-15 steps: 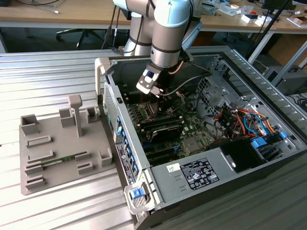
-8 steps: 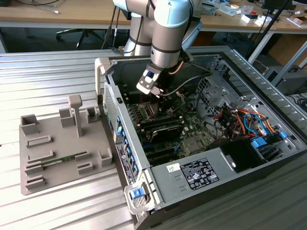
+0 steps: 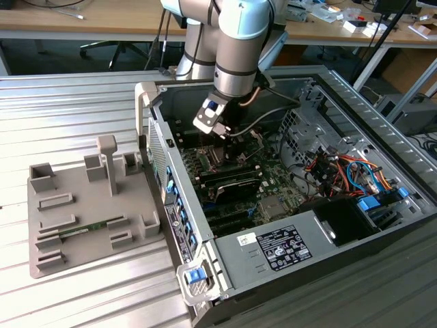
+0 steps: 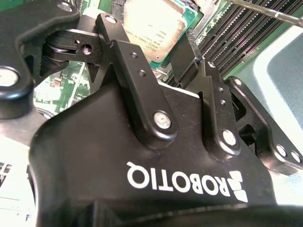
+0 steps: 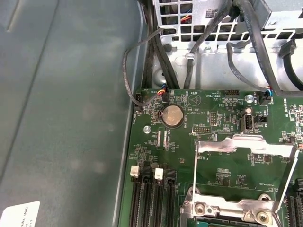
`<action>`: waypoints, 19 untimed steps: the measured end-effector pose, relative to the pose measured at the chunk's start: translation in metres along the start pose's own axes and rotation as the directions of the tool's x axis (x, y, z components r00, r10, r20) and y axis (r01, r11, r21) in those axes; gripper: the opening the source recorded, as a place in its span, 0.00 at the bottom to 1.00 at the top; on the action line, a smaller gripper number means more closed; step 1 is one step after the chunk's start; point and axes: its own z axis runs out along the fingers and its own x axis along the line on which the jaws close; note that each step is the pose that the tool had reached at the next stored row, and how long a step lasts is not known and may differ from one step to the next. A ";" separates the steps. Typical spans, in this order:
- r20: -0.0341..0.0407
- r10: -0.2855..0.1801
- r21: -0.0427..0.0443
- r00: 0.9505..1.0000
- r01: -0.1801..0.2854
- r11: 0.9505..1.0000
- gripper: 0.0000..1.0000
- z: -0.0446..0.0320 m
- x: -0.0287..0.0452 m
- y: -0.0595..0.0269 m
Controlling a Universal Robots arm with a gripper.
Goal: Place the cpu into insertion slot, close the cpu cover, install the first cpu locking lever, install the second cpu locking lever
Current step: 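Place the cpu into insertion slot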
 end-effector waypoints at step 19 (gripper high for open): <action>0.000 0.001 0.000 1.000 -0.001 1.000 0.62 0.0014 0.0001 0.0008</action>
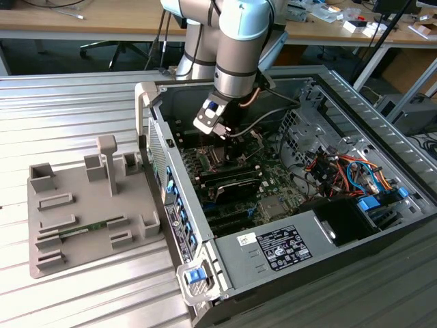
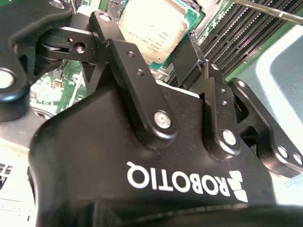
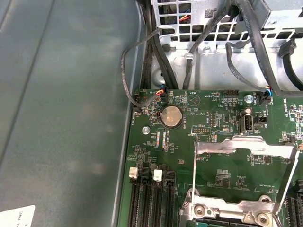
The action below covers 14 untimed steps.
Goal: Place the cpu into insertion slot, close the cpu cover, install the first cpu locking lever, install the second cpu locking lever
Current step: 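Place the cpu into insertion slot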
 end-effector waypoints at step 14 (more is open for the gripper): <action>0.000 -0.004 0.000 1.000 0.004 1.000 0.62 -0.0067 -0.0047 0.0003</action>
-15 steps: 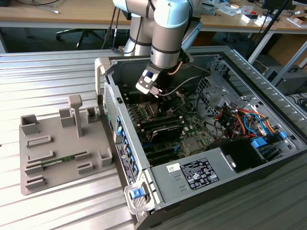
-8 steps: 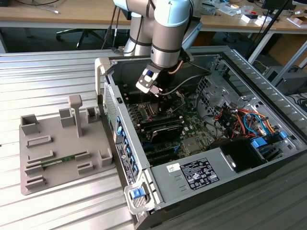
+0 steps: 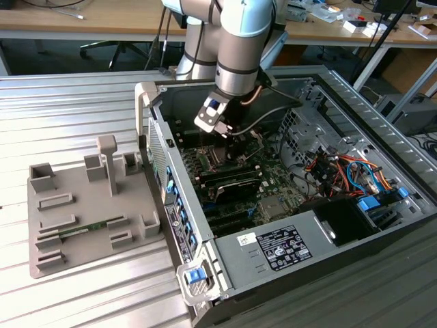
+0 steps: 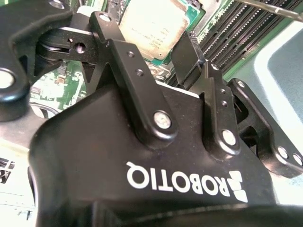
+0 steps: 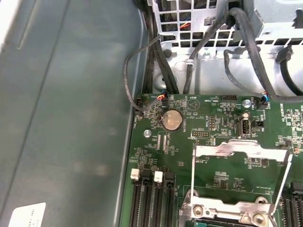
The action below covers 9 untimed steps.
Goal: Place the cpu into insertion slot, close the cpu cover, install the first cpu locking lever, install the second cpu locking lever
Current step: 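Place the cpu into insertion slot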
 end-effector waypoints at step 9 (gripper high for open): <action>-0.001 -0.001 0.000 1.000 0.001 1.000 0.62 -0.0117 -0.0028 0.0007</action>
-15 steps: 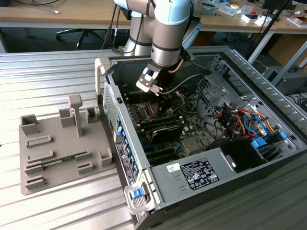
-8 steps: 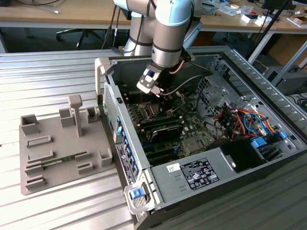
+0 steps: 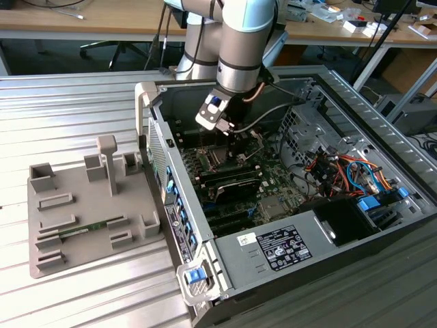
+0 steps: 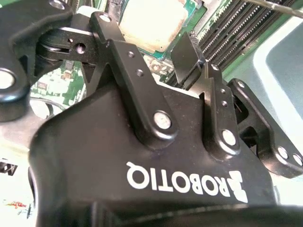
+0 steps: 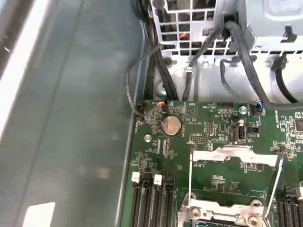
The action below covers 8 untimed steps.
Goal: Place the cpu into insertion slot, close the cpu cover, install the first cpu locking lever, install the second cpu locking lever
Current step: 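Place the cpu into insertion slot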
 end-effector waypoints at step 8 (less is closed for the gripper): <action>-0.034 0.001 0.014 0.999 0.000 1.000 0.29 -0.0062 0.0019 0.0041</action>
